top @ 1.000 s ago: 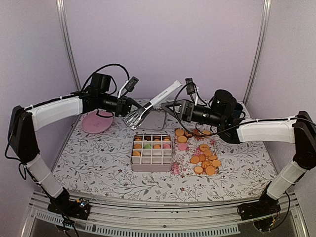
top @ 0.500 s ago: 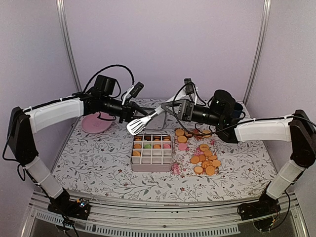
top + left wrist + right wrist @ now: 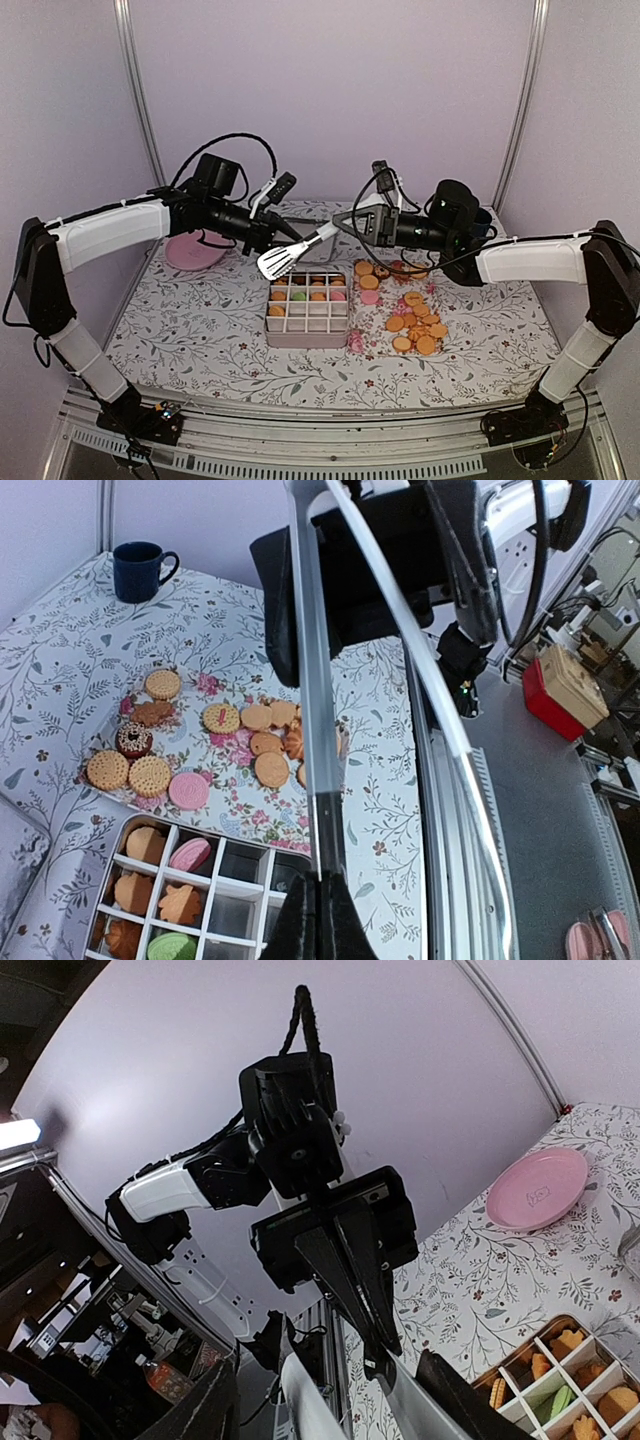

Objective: Pack the cookies
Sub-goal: Pass from the left arm to the right

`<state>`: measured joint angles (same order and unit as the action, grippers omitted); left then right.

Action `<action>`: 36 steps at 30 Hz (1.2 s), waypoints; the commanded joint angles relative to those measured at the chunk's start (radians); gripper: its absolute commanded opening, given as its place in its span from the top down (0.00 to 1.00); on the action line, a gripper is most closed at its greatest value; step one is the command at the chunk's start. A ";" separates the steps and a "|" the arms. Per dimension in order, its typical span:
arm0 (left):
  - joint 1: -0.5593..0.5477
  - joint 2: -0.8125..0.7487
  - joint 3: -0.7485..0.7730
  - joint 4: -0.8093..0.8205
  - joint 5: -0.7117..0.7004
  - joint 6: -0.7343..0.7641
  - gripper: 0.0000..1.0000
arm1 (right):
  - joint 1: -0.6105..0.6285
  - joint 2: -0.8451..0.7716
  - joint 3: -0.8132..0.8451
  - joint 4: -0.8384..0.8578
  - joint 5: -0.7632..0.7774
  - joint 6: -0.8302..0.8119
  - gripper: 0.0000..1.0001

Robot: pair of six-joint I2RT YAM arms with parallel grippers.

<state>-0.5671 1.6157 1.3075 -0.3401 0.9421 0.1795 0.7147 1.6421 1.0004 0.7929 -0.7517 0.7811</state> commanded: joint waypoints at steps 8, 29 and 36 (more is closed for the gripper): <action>-0.031 -0.025 0.009 0.009 -0.031 0.043 1.00 | 0.007 0.063 0.058 -0.010 -0.114 0.035 0.47; -0.031 -0.031 0.012 -0.082 -0.148 0.072 0.72 | 0.005 -0.142 -0.062 -0.180 0.115 -0.198 0.59; -0.030 -0.047 0.045 -0.139 -0.178 0.085 0.55 | 0.006 -0.223 -0.079 -0.296 0.189 -0.309 0.60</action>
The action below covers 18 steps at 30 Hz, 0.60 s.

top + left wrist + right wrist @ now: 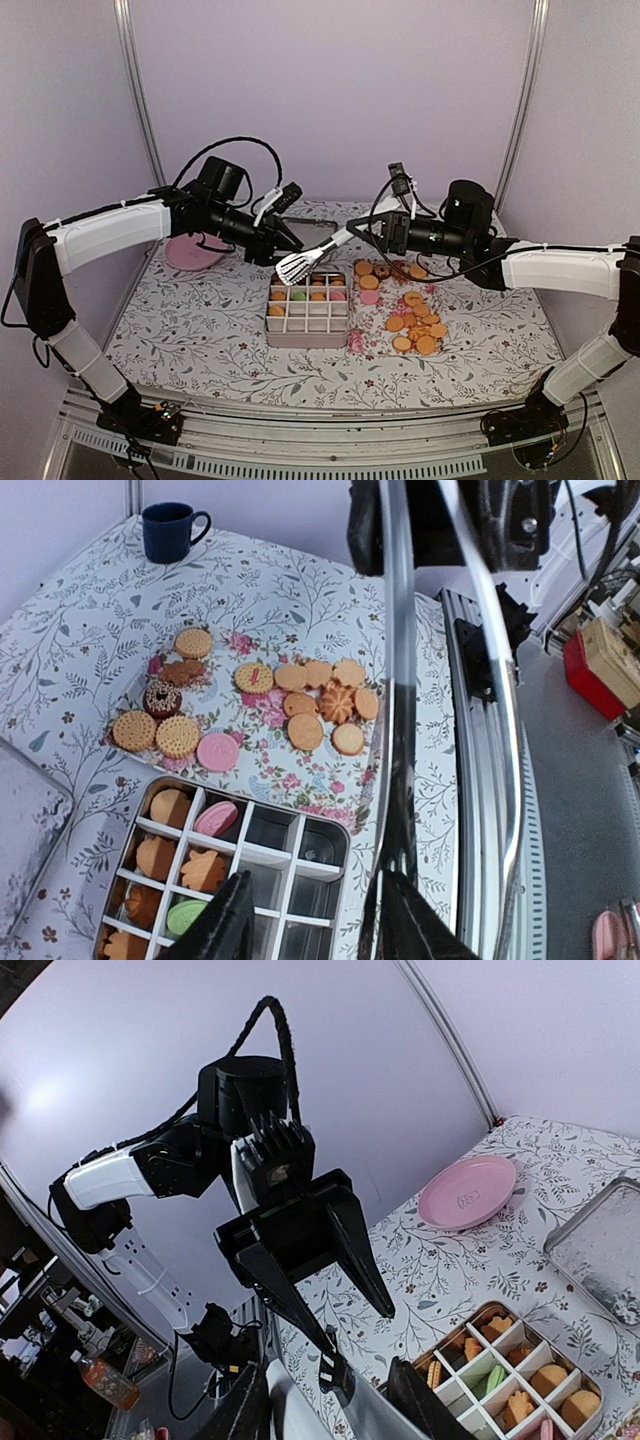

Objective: Pack the cookies
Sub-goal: Pass from the left arm to the right

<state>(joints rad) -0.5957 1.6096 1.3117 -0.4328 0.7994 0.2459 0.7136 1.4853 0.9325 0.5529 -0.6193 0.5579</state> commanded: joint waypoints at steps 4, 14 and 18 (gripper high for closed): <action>-0.001 -0.049 0.067 -0.076 -0.046 0.018 0.40 | 0.006 -0.117 -0.033 -0.112 0.113 -0.141 0.60; 0.024 -0.084 0.096 -0.120 -0.076 0.010 0.01 | 0.006 -0.270 -0.108 -0.282 0.280 -0.258 0.61; 0.048 -0.095 0.107 -0.143 -0.071 0.001 0.01 | 0.006 -0.324 -0.134 -0.348 0.342 -0.289 0.62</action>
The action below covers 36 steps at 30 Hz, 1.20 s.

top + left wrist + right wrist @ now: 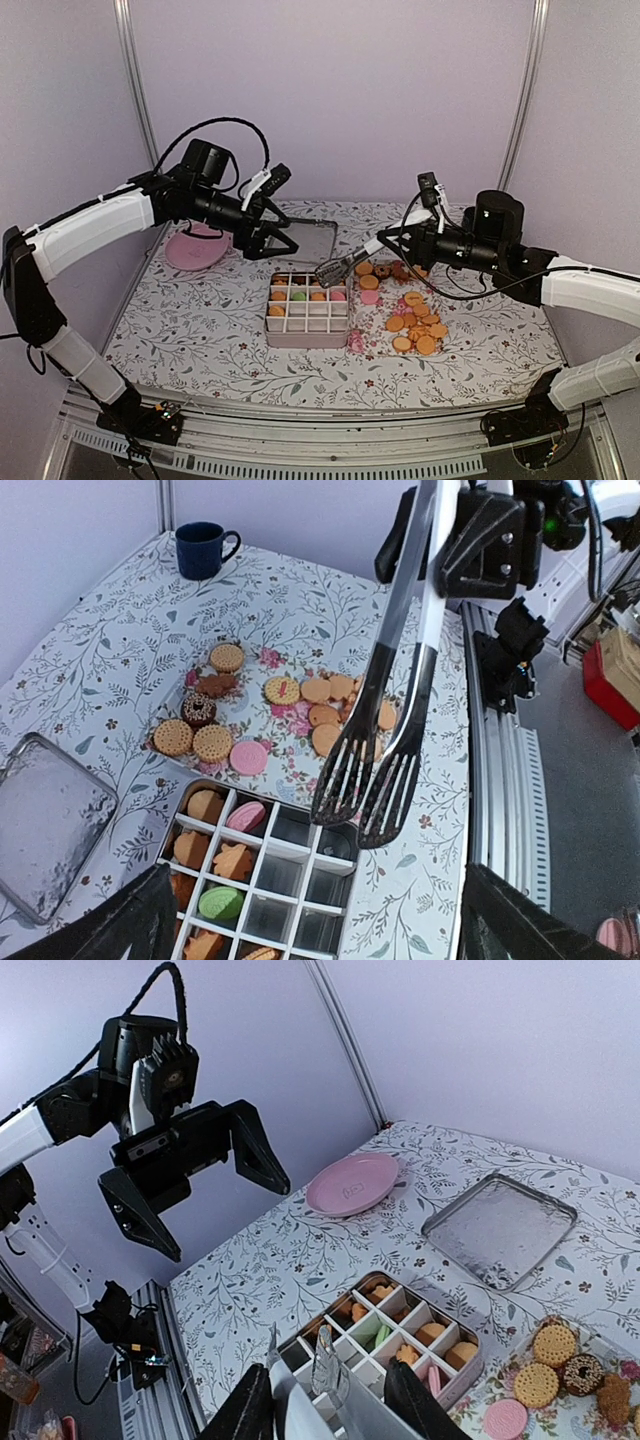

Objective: Pack the cookies
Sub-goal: Pass from the left arm to the right, then pick up the fake cookies from the plate.

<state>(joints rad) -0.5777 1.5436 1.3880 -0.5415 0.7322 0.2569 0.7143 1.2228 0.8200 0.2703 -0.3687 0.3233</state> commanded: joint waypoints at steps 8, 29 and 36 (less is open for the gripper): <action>0.172 -0.067 -0.014 -0.085 -0.013 0.000 0.01 | 0.005 -0.154 -0.053 -0.274 0.299 -0.148 0.62; 0.367 -0.241 -0.259 -0.101 -0.105 0.077 0.01 | 0.006 -0.189 -0.116 -0.478 0.777 -0.194 0.63; 0.374 -0.238 -0.262 -0.096 -0.089 0.066 0.01 | 0.004 -0.201 -0.141 -0.517 0.776 -0.163 0.63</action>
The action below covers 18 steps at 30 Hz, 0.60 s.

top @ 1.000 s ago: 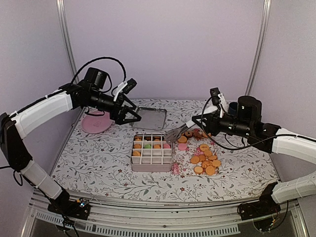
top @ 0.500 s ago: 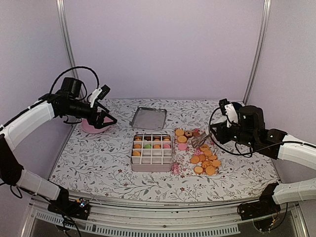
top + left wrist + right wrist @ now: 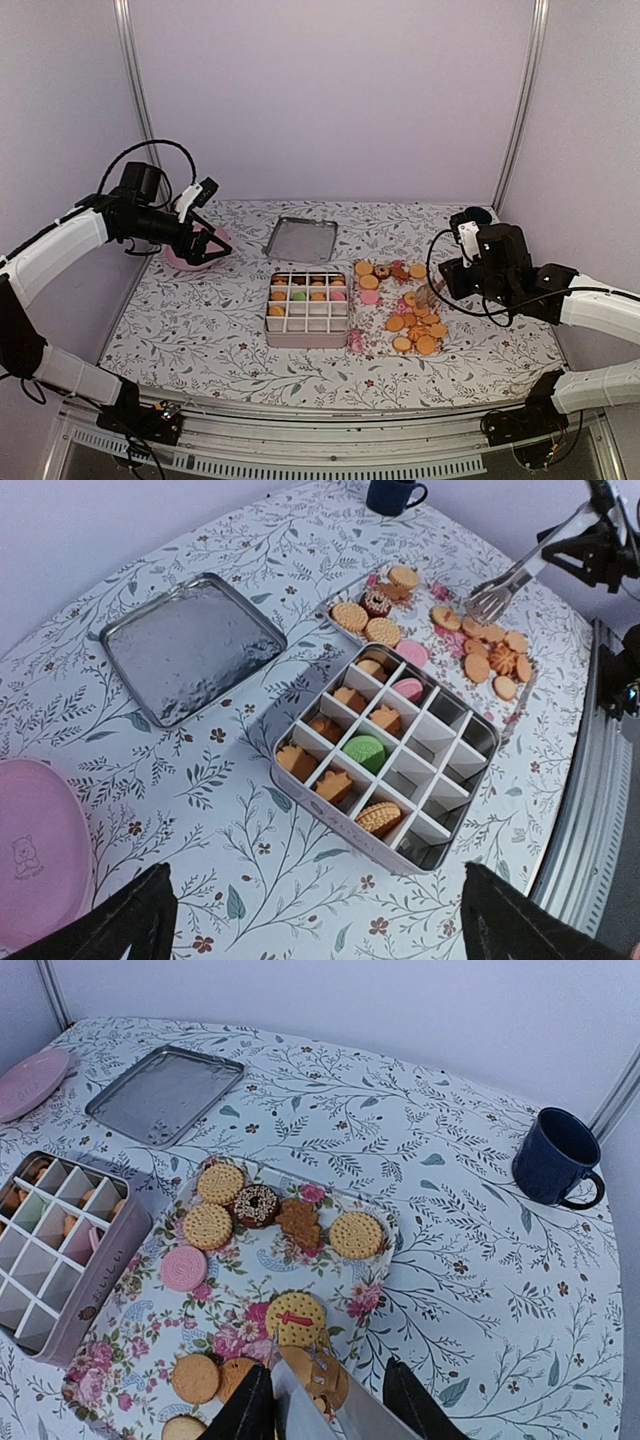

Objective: Pack the cookies
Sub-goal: Pick up the fake cookies from the plate.

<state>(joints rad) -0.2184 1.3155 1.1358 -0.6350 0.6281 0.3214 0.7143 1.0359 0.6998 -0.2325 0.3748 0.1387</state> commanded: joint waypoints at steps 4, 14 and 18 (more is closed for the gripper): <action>0.015 -0.012 -0.010 -0.005 0.012 0.007 0.01 | 0.004 -0.011 -0.030 -0.015 0.022 0.036 0.62; 0.018 -0.018 -0.010 -0.002 0.010 0.007 0.01 | 0.004 0.038 -0.038 0.010 -0.018 0.046 0.60; 0.020 -0.018 -0.014 0.000 0.014 0.007 0.01 | 0.004 0.016 -0.042 -0.007 -0.020 0.041 0.53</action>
<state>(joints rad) -0.2123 1.3155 1.1339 -0.6346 0.6312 0.3218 0.7143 1.0599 0.6716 -0.2287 0.3813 0.1726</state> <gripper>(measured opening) 0.993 0.452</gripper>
